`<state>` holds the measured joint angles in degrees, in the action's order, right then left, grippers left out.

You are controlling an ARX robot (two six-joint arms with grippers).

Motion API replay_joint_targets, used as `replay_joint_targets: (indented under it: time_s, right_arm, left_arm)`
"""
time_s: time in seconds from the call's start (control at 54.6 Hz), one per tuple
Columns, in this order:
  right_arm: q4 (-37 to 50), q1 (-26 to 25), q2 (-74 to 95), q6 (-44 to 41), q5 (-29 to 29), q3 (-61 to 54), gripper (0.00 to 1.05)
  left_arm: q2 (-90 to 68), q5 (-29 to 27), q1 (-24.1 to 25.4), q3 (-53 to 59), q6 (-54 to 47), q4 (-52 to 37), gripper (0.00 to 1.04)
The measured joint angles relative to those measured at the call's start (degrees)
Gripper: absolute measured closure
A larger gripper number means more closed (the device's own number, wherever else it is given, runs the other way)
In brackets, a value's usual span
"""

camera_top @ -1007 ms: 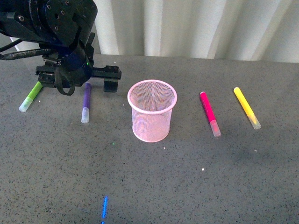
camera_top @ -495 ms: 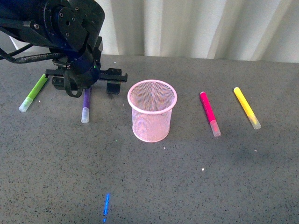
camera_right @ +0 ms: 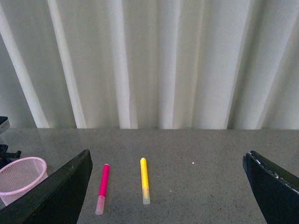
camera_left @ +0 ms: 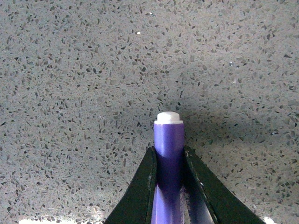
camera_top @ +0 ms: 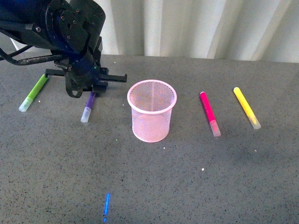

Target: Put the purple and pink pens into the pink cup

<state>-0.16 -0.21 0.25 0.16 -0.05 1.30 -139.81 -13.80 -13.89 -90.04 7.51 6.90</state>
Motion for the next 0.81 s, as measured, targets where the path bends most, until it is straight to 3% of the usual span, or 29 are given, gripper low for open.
replay_joint_targets:
  time_s: [0.421,0.806]
  right_arm:
    - [0.0,0.0,0.0,0.0,0.0,0.0,0.07]
    - [0.0,0.0,0.0,0.0,0.0,0.0,0.07]
  left_arm:
    - [3.5,-0.2,1.2,5.9,1.2,-8.3,0.92]
    - [27.0,-5.6,1.1,21.6,1.9,-33.4,0.92]
